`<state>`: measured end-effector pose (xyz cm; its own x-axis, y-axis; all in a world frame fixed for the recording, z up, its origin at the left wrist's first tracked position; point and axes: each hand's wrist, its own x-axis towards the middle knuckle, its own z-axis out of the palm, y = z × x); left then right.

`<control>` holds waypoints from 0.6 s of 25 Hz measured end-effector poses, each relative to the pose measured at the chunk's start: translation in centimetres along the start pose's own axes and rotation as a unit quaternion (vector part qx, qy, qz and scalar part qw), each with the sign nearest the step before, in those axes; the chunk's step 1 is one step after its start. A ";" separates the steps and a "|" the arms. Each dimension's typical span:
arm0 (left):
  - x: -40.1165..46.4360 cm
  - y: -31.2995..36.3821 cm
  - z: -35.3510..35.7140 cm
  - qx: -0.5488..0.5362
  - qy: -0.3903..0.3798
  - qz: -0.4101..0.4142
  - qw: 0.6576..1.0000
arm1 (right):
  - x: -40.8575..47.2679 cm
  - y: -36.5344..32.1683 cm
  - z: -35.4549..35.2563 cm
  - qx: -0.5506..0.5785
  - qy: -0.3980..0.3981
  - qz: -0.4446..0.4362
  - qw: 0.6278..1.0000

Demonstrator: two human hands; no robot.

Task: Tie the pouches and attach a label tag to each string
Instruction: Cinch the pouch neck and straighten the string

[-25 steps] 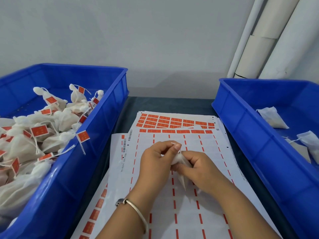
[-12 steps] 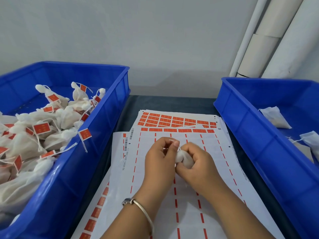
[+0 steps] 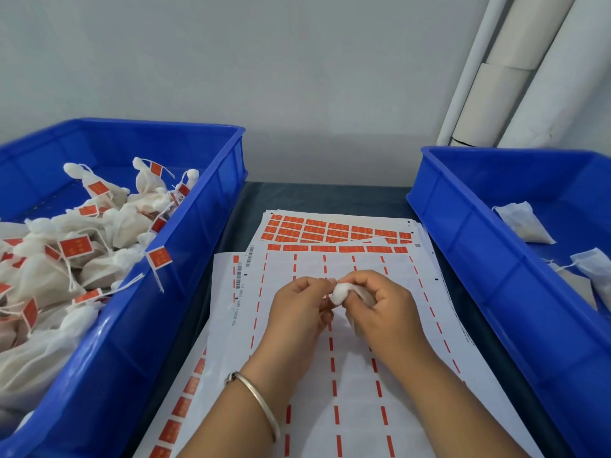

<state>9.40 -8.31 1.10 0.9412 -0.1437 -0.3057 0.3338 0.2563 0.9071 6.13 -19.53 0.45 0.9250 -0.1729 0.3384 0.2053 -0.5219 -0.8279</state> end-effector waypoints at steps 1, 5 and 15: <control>0.0 0.0 0.0 0.004 0.003 0.002 1.000 | 0.0 0.1 0.0 -0.007 -0.008 0.014 1.000; -0.1 0.0 -0.4 0.041 -0.049 0.072 0.995 | 0.4 0.2 -0.1 0.022 -0.008 0.083 0.996; 0.5 -0.2 -0.7 0.159 0.010 0.176 0.971 | 0.6 0.2 -0.6 0.147 -0.091 0.203 0.964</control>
<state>9.84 -7.73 0.52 0.9960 -0.0808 0.0377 -0.0397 -0.0230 0.9989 6.57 -20.29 0.76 0.9834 -0.1501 -0.1021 -0.1285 -0.1784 -0.9755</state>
